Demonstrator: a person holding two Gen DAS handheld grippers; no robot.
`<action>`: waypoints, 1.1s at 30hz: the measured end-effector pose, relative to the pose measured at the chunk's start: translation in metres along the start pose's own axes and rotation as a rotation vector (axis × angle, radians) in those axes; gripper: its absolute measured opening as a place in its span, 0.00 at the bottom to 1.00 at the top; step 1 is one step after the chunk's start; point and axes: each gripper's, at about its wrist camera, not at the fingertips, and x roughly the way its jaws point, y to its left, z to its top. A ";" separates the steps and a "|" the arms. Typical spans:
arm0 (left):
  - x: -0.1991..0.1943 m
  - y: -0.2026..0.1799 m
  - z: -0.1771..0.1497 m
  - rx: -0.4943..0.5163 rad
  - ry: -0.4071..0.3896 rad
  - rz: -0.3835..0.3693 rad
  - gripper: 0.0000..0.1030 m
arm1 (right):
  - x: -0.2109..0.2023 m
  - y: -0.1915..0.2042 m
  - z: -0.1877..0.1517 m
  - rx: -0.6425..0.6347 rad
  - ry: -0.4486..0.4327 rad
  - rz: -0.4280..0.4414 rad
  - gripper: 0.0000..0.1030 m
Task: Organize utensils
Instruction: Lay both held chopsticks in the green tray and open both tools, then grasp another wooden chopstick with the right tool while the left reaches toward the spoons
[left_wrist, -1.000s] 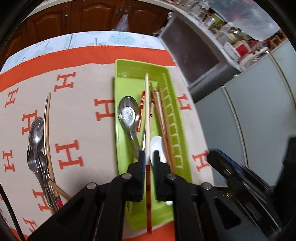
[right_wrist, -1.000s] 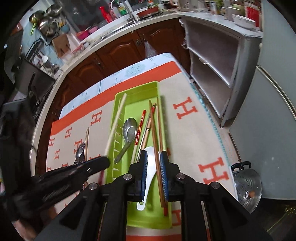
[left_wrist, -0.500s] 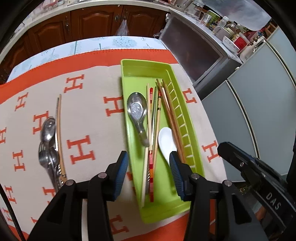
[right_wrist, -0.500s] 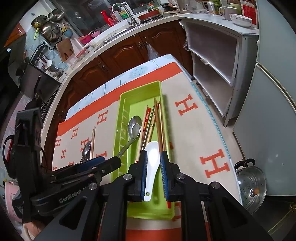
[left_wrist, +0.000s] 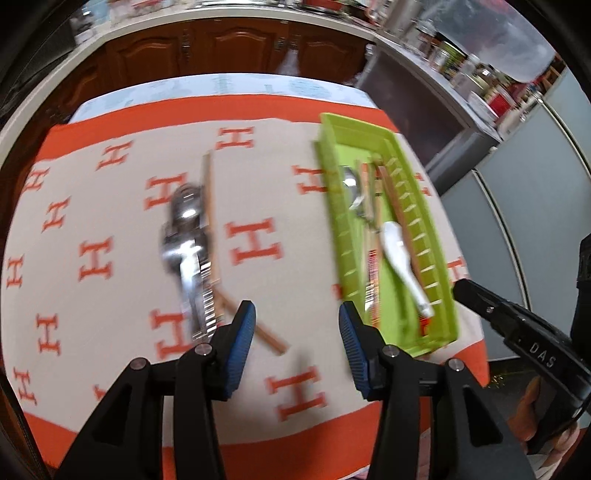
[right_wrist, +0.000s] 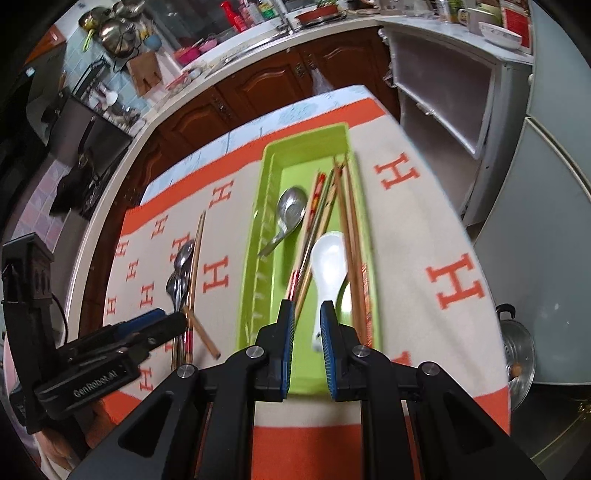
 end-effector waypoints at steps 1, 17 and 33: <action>-0.001 0.006 -0.004 -0.010 -0.003 0.014 0.44 | 0.002 0.004 -0.003 -0.010 0.007 -0.001 0.14; 0.005 0.081 -0.030 -0.117 -0.009 0.079 0.45 | 0.030 0.089 -0.014 -0.181 0.096 0.039 0.14; 0.022 0.122 -0.016 -0.177 0.007 0.037 0.44 | 0.110 0.165 -0.013 -0.359 0.264 0.079 0.14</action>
